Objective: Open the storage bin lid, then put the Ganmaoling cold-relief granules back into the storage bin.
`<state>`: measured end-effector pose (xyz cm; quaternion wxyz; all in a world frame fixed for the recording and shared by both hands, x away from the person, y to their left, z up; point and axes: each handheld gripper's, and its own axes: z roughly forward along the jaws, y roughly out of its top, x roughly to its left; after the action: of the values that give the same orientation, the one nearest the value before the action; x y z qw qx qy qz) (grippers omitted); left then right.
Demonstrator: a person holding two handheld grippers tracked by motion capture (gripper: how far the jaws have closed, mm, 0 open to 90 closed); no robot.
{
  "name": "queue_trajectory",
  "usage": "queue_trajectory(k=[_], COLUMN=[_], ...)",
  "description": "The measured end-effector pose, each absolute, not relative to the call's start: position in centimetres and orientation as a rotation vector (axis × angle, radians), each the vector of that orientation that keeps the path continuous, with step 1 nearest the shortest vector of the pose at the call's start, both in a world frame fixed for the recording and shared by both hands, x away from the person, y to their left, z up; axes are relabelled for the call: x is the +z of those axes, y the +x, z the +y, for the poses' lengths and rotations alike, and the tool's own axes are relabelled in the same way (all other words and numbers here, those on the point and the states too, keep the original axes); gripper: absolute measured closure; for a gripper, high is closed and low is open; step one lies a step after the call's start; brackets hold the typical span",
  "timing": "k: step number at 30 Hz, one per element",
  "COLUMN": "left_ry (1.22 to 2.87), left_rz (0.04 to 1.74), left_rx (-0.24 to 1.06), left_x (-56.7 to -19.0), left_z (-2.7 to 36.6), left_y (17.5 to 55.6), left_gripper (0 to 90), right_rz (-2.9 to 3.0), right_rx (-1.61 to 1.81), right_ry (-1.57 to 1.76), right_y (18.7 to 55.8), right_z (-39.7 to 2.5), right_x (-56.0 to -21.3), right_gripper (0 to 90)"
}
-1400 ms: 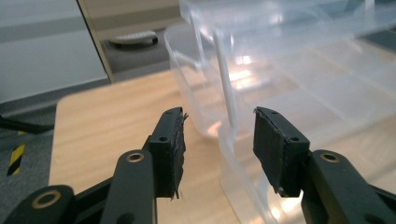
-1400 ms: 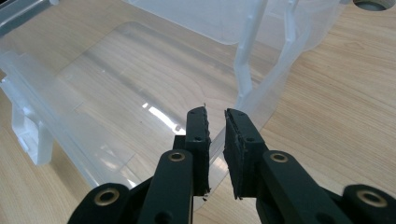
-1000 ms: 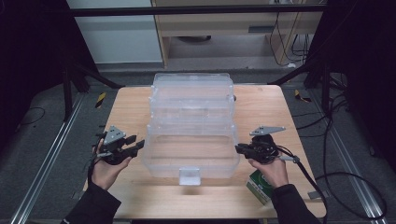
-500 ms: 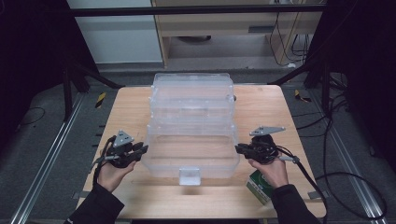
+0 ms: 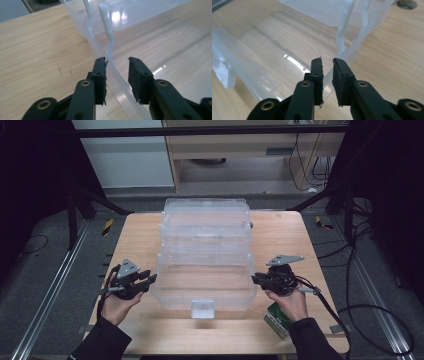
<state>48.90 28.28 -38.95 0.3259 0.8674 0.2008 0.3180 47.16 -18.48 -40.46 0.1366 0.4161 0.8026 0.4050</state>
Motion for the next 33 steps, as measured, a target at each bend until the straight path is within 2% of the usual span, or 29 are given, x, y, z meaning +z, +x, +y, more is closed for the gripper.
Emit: queue_trajectory(k=[6,14,21,27,33], left_ry=[2.266,2.243,2.146,2.176,2.167], left_rz=[0.540,0.612,0.874,0.895,0.930], left_rx=[0.868,0.900,0.876,0.866,0.875], left_x=[-38.7,-38.8,-40.7,-41.5,-41.7], left_z=[29.6,32.8,34.3,34.6,34.9], left_y=[49.2,49.9,49.9,50.3,50.3], left_gripper=[55.4,46.8,44.1,42.6,41.1], right_rz=[2.280,2.276,2.350,2.422,2.462], right_rx=[1.219,1.152,1.018,0.919,0.864], right_ry=[1.182,1.178,1.163,1.179,1.199], right_y=[46.7,45.9,44.9,44.3,43.9], right_z=[-19.9,-21.7,-22.8,-23.3,-23.5], right_x=[-39.0,-36.8,-35.0,-35.1,-35.2], right_gripper=[69.9,56.8,42.1,32.8,29.5])
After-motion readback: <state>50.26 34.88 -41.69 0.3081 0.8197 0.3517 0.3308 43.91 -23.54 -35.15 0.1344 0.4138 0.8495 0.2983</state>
